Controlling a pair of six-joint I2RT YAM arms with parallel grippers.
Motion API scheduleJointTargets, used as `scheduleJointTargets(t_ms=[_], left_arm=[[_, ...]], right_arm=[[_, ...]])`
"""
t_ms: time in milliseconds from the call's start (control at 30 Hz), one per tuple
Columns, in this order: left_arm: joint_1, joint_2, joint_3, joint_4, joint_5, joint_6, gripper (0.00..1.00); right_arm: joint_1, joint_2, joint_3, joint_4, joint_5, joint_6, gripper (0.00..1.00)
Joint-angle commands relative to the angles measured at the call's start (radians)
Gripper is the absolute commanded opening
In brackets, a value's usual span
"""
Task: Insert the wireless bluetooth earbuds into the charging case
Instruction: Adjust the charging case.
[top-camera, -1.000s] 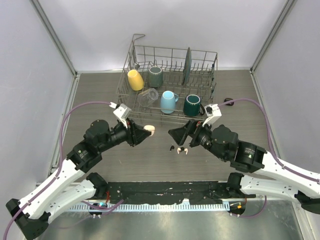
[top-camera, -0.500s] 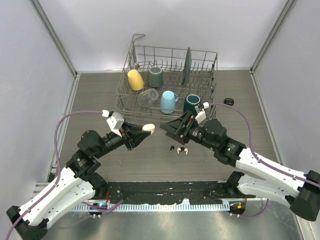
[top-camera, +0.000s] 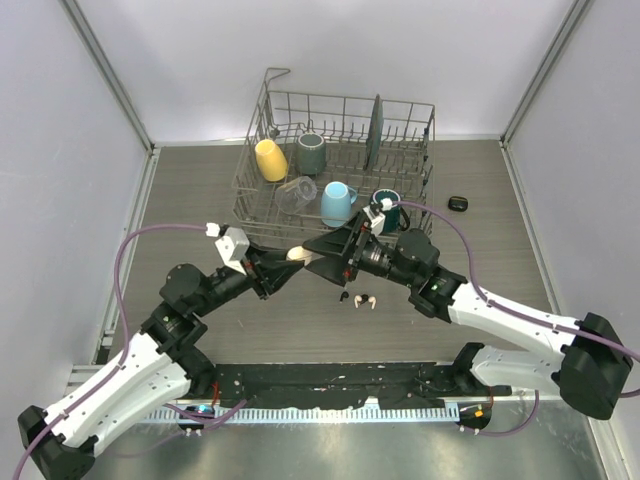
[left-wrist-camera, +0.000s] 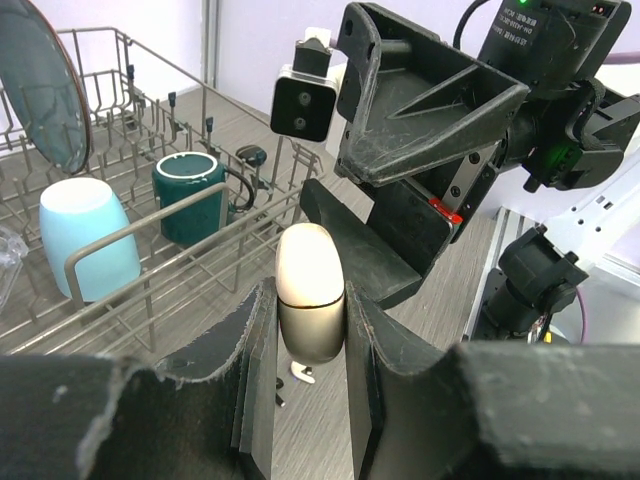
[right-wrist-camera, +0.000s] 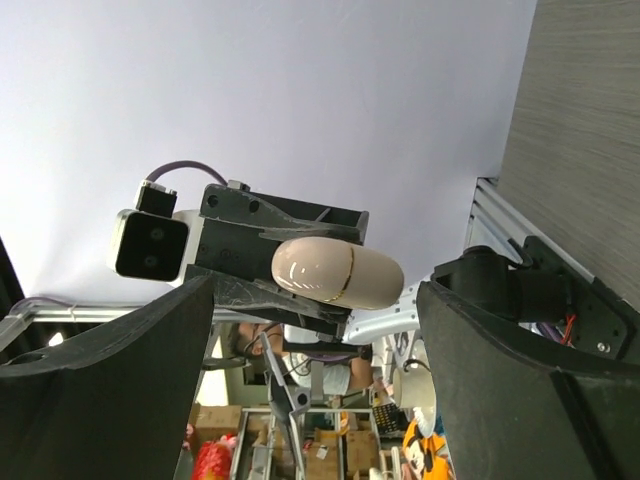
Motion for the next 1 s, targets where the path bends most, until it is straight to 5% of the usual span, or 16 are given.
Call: scheduleJointTargets(t_ms=[0, 400, 567, 733, 967], left_arm=[[-0.002, 0.012, -0.001, 0.109, 0.003, 0.019, 0.02], [-0.002, 0.018, -0.015, 0.133, 0.001, 0.029, 0.06], [-0.002, 0.032, -0.011, 0.133, 0.01, 0.017, 0.11], [-0.002, 0.036, -0.012, 0.13, -0.005, -0.009, 0.33], [-0.002, 0.038, -0.037, 0.178, -0.04, -0.043, 0.54]], right_arm=[[0.0, 0.034, 0.043, 0.137, -0.06, 0.077, 0.87], [0.006, 0.083, 0.029, 0.192, -0.075, 0.127, 0.57], [0.009, 0.102, 0.003, 0.284, -0.081, 0.166, 0.22], [0.014, 0.113, -0.026, 0.34, -0.072, 0.201, 0.03], [0.02, 0.113, -0.045, 0.373, -0.049, 0.227, 0.01]])
